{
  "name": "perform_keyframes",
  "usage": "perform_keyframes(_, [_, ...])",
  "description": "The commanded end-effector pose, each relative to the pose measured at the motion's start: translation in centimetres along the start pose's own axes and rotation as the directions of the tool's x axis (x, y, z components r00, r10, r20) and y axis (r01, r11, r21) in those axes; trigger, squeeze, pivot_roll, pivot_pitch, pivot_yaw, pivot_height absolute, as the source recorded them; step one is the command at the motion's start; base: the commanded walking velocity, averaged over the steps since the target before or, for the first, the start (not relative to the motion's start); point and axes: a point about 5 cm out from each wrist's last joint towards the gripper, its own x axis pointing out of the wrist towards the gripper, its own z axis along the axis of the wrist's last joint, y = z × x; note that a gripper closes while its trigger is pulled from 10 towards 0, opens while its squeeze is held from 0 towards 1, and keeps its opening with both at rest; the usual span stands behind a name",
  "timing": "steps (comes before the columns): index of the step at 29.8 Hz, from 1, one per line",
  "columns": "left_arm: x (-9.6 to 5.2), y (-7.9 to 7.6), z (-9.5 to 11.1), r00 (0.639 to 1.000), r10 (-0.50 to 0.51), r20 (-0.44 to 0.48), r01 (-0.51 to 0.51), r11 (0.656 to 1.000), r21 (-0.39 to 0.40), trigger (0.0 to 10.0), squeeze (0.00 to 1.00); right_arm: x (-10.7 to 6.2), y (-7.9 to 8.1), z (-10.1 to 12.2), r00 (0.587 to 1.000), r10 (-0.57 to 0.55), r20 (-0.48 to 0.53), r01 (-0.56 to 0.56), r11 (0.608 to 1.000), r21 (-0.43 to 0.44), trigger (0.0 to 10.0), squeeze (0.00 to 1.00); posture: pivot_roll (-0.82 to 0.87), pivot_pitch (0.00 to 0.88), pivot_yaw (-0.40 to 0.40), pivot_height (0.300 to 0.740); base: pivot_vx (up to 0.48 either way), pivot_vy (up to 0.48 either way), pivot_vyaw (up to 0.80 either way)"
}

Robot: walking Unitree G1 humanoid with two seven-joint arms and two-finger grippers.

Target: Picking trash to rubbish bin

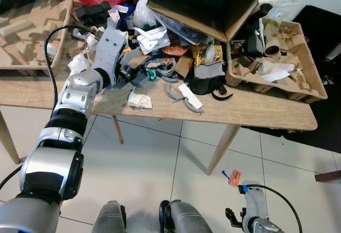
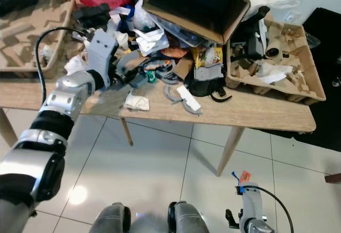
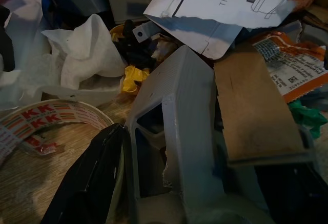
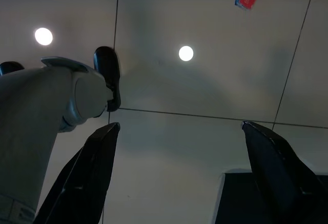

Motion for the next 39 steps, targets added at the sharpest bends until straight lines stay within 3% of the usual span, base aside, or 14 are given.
perform_keyframes(1, [0.4, -1.1, -1.9, 0.997, -0.040, -0.073, 0.035, 0.997, -0.065, 10.0, 0.00, -0.2, -0.4, -0.5, 1.000, -0.011, -0.015, 0.011, 1.000, -0.001, 10.0, 0.00, 0.04, 0.218, -0.134, 0.740, 0.000, 0.000, 0.00])
perform_keyframes(5, [0.7, -1.8, -2.3, 0.995, -0.049, -0.086, 0.037, 0.990, -0.133, 10.0, 0.00, -0.1, -0.4, -0.2, 1.000, -0.011, -0.005, 0.011, 1.000, -0.002, 10.0, 0.00, 0.04, 0.217, -0.133, 0.740, 0.000, 0.000, 0.00])
perform_keyframes(10, [0.8, -2.1, -2.3, 0.995, -0.058, -0.082, 0.047, 0.989, -0.139, 10.0, 0.00, -0.1, -0.5, 0.0, 1.000, -0.015, 0.001, 0.015, 1.000, 0.003, 10.0, 0.00, 0.04, 0.217, -0.133, 0.740, 0.000, 0.000, 0.00])
perform_keyframes(11, [0.9, -2.3, -2.4, 0.994, -0.068, -0.083, 0.056, 0.989, -0.137, 0.5, 0.00, -0.1, -0.5, 0.0, 1.000, -0.016, 0.001, 0.016, 1.000, 0.003, 10.0, 0.00, 0.04, 0.214, -0.130, 0.740, 0.000, 0.000, 0.00])
perform_keyframes(12, [1.0, -2.5, -2.4, 0.994, -0.075, -0.084, 0.063, 0.989, -0.137, 0.0, 0.00, -0.1, -0.5, 0.0, 1.000, -0.016, 0.000, 0.016, 1.000, 0.003, 10.0, 0.00, 0.04, 0.214, -0.130, 0.740, 0.000, 0.000, 0.00])
perform_keyframes(22, [1.2, -2.5, -1.2, 0.995, -0.083, -0.049, 0.077, 0.991, -0.110, 0.0, 0.00, 0.0, -0.2, 0.5, 1.000, -0.013, 0.011, 0.013, 1.000, 0.005, 10.0, 0.00, 0.05, 0.199, -0.122, 0.740, 0.000, 0.000, 0.00])
perform_keyframes(27, [1.4, -2.0, 0.9, 0.997, -0.061, 0.051, 0.067, 0.991, -0.112, 0.0, 0.00, 0.2, -0.1, 1.4, 0.999, -0.020, 0.035, 0.019, 1.000, 0.019, 10.0, 0.00, 0.05, 0.201, -0.105, 0.740, 0.000, 0.000, 0.00])
perform_keyframes(29, [1.2, -1.9, 4.0, 0.968, -0.067, 0.241, 0.109, 0.980, -0.167, 0.0, 0.00, 0.3, 0.0, 1.6, 0.999, -0.020, 0.043, 0.018, 0.999, 0.026, 10.0, 0.00, 0.05, 0.180, -0.105, 0.740, 0.000, 0.000, 0.00])
perform_keyframes(32, [0.9, -1.8, 5.2, 0.945, -0.072, 0.318, 0.137, 0.973, -0.188, 0.0, 0.00, 0.3, 0.0, 1.7, 0.999, -0.019, 0.044, 0.018, 0.999, 0.027, 10.0, 0.00, 0.05, 0.180, -0.105, 0.740, 0.000, 0.000, 0.00])
perform_keyframes(33, [0.0, -1.3, 8.2, 0.870, -0.058, 0.490, 0.214, 0.939, -0.268, 0.0, 0.00, 0.3, 0.1, 1.8, 0.999, -0.021, 0.045, 0.019, 0.999, 0.031, 10.0, 0.00, 0.06, 0.166, -0.106, 0.740, 0.000, 0.000, 0.00])
perform_keyframes(35, [-0.3, -1.0, 9.0, 0.843, -0.049, 0.535, 0.242, 0.924, -0.296, 0.0, 0.00, 0.3, 0.1, 1.8, 0.999, -0.022, 0.046, 0.020, 0.999, 0.033, 10.0, 0.00, 0.06, 0.166, -0.106, 0.740, 0.000, 0.000, 0.00])
perform_keyframes(36, [-0.7, -0.7, 10.0, 0.812, -0.048, 0.582, 0.288, 0.900, -0.327, 1.7, 0.00, 0.4, 0.2, 2.0, 0.999, -0.020, 0.049, 0.018, 0.999, 0.030, 10.0, 0.00, 0.07, 0.164, -0.105, 0.740, 0.000, 0.000, 0.00])
perform_keyframes(37, [-1.0, -0.6, 10.6, 0.783, -0.057, 0.619, 0.334, 0.878, -0.342, 9.7, 0.00, 0.5, 0.3, 2.3, 0.998, -0.016, 0.056, 0.014, 0.999, 0.029, 10.0, 0.00, 0.07, 0.174, -0.106, 0.740, 0.000, 0.000, 0.00])
perform_keyframes(39, [-1.2, -0.6, 10.8, 0.765, -0.065, 0.641, 0.376, 0.853, -0.363, 10.0, 0.00, 0.5, 0.5, 2.5, 0.998, -0.011, 0.062, 0.010, 1.000, 0.029, 10.0, 0.00, 0.07, 0.168, -0.103, 0.740, 0.000, 0.000, 0.00])
